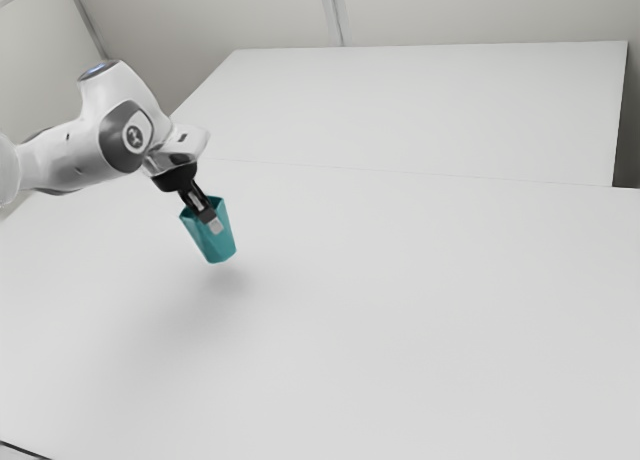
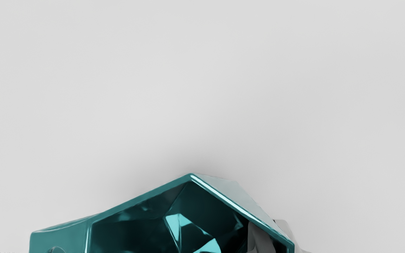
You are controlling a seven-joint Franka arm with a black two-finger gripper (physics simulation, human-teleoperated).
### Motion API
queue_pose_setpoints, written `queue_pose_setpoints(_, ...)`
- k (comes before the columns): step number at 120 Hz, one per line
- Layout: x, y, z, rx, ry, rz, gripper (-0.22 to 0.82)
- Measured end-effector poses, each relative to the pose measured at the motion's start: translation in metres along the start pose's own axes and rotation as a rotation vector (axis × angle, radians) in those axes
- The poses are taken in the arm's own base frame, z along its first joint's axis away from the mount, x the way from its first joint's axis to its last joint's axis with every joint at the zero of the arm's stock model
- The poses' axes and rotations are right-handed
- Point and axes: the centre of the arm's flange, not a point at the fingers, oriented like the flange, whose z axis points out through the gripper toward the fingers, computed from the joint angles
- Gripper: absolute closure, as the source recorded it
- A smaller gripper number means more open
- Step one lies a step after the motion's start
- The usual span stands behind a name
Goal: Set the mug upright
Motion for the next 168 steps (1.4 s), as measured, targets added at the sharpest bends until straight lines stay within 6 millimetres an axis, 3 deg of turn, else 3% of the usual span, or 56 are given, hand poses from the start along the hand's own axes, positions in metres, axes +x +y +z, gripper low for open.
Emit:
queue_pose_setpoints(36,0.035,0.050,0.024,0.015,-0.105,-0.111,0.79)
queue_pose_setpoints(65,0.039,0.072,0.046,0.105,-0.197,-0.144,0.79)
queue_pose_setpoints(78,0.037,0.066,0.056,0.137,-0.213,-0.186,0.79)
queue_pose_setpoints(103,0.017,0.028,0.065,0.172,-0.222,-0.330,0.79)
queue_pose_setpoints(124,0.038,0.027,0.070,0.203,-0.194,-0.357,0.79)
queue_pose_setpoints(168,0.047,0.022,0.088,0.211,-0.183,-0.452,0.79)
